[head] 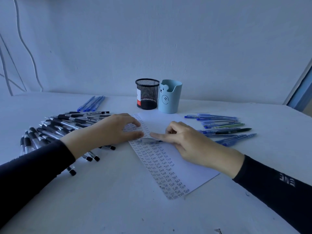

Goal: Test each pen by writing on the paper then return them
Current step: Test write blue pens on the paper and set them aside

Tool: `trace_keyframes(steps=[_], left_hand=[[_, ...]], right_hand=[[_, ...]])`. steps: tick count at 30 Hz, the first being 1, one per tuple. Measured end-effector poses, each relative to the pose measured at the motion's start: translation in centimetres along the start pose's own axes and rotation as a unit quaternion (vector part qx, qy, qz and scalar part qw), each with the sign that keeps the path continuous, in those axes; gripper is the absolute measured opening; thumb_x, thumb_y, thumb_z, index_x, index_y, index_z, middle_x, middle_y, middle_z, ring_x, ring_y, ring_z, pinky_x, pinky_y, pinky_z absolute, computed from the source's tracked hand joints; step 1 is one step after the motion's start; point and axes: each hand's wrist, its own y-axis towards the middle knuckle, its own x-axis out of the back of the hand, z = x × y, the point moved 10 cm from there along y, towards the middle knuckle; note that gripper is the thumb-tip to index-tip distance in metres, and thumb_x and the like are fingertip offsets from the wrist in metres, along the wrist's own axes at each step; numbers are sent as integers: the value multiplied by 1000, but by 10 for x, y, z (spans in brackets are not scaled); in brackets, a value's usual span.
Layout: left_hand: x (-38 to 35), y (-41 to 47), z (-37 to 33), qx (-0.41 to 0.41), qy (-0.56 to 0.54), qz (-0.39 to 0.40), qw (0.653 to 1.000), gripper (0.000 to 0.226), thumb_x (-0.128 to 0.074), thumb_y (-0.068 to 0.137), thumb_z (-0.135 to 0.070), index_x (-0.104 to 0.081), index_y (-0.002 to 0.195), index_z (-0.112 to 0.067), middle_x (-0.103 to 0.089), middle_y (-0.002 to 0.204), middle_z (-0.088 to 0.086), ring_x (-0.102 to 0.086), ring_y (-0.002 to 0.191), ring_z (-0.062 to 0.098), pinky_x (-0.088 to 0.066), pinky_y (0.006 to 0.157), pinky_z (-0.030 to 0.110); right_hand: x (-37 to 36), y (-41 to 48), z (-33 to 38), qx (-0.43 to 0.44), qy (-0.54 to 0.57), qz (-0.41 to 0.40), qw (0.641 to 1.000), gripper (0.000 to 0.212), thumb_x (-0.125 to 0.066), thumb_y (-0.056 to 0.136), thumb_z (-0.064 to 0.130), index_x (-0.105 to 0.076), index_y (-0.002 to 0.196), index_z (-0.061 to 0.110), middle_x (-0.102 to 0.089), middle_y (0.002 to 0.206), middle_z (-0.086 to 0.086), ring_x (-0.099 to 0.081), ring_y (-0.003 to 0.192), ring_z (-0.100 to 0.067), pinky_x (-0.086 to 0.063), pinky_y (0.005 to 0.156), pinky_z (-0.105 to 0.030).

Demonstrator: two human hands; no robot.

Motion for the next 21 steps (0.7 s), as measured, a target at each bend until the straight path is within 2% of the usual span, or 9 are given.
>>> trace_keyframes(steps=[3, 8, 12, 15, 17, 18, 20, 21], left_hand=[[0, 0, 0, 1, 3, 2, 1000, 82, -34, 62, -89, -59, 122, -39, -56, 128, -15, -54, 113, 7, -44, 100, 33], [0, 1, 0, -4, 5, 1, 1000, 83, -34, 64, -89, -59, 123, -37, -57, 128, -14, -54, 112, 6, -44, 101, 32], [-1, 1, 2, 0, 6, 2, 1000, 83, -33, 63, -91, -58, 122, -39, -56, 127, -16, -55, 112, 6, -45, 101, 34], [0, 1, 2, 0, 1, 1, 1000, 82, -34, 63, -89, -59, 122, -39, -56, 127, -16, -54, 112, 6, -44, 101, 33], [-1, 1, 2, -1, 1, 3, 1000, 81, -34, 63, -89, -58, 122, -39, -56, 128, -16, -54, 113, 5, -44, 101, 32], [-1, 1, 2, -1, 3, 6, 1000, 81, -34, 64, -89, -58, 122, -39, -56, 129, -16, -54, 113, 5, -43, 101, 31], [-2, 1, 2, -2, 4, 8, 1000, 79, -35, 65, -89, -58, 123, -40, -55, 130, -17, -53, 114, 5, -43, 101, 30], [-2, 1, 1, -3, 5, 7, 1000, 77, -36, 68, -88, -58, 123, -39, -55, 130, -17, -53, 114, 5, -42, 101, 29]], right_hand=[[-2, 2, 3, 7, -17, -1, 1000, 66, -46, 89, -11, -55, 138, 32, -41, 99, 2, -45, 93, -20, -42, 83, -32], [6, -1, -8, -24, 48, -20, 998, 37, -51, 97, 1, -66, 125, 21, -46, 100, 9, -43, 98, -6, -30, 87, -5], [20, -4, -24, -50, 48, -50, 996, 24, -56, 97, 8, -70, 112, 19, -60, 101, 7, -51, 95, -3, -36, 85, -14], [42, -9, -35, -113, 150, -93, 978, 22, -53, 98, 4, -66, 108, 18, -68, 93, 8, -57, 82, 6, -42, 76, -11], [50, -11, -46, -184, 315, -125, 923, 25, -43, 101, 2, -61, 103, 18, -67, 82, 9, -59, 74, -3, -44, 72, -16], [51, -13, -50, -213, 411, -135, 876, 27, -38, 101, 0, -59, 100, 16, -63, 77, 8, -57, 71, -8, -44, 69, -20], [47, -15, -48, -239, 602, -125, 751, 21, -38, 92, 2, -56, 95, 12, -54, 70, 2, -46, 63, -15, -37, 62, -26], [47, -16, -42, -246, 675, -112, 687, 17, -41, 85, 11, -56, 92, 11, -48, 68, 0, -39, 61, -16, -33, 61, -29]])
